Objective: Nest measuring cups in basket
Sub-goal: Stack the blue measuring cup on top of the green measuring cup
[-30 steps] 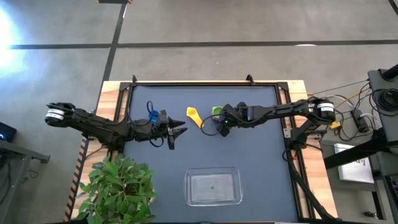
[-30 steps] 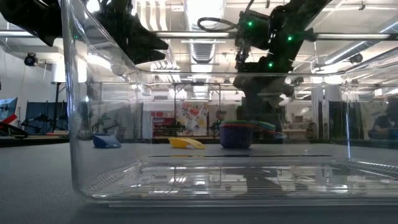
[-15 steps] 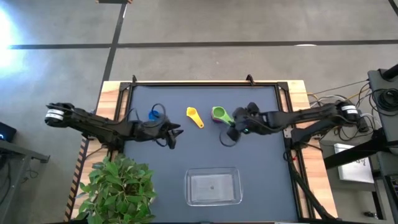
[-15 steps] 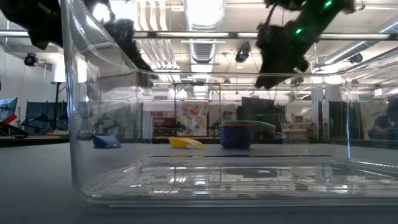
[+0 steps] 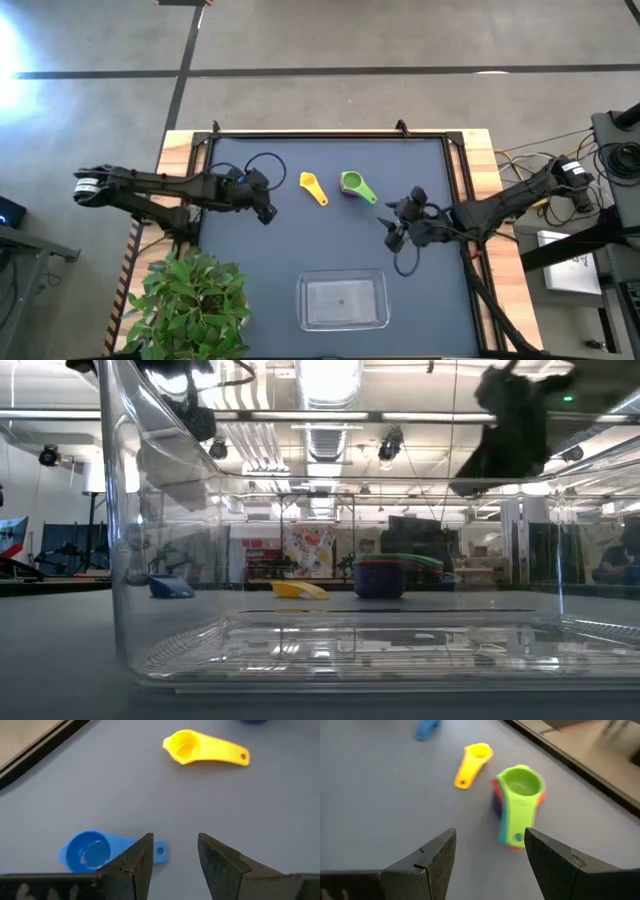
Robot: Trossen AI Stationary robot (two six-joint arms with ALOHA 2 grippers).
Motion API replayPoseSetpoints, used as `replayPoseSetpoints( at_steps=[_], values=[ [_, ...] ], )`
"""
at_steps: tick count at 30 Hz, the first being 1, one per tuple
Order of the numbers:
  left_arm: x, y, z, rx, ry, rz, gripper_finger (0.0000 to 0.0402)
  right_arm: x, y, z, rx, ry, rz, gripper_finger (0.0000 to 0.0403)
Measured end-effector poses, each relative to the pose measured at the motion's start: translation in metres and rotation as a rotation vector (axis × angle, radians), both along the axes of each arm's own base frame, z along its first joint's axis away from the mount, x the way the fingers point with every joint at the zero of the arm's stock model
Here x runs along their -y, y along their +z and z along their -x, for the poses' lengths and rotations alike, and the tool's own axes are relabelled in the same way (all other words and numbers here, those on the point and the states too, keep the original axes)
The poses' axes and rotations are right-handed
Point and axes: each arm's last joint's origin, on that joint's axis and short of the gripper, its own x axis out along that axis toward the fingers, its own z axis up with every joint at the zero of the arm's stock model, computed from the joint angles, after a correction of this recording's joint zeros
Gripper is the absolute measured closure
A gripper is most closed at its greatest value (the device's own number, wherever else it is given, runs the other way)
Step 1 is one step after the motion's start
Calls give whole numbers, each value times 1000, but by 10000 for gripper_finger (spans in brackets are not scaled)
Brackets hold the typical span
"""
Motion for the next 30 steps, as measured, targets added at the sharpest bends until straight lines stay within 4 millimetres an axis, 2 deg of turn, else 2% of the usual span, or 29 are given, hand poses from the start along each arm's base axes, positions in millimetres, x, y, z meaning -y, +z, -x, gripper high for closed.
replayPoseSetpoints(
  at_steps=[6, 12, 20, 30],
  values=[
    [-13, -14, 9, -79, 40, 78, 265, -15, -14, 15, 57, 98, -22, 179],
    [-27, -34, 23, -149, 116, 129, 265, -17, -8, 18, 90, 130, -16, 179],
    [-42, -48, 34, -194, 185, 152, 265, -18, -8, 19, 82, 146, -4, 179],
    [-49, -59, 30, -268, 146, 143, 260, -18, -8, 19, 83, 147, -3, 179]
  ],
)
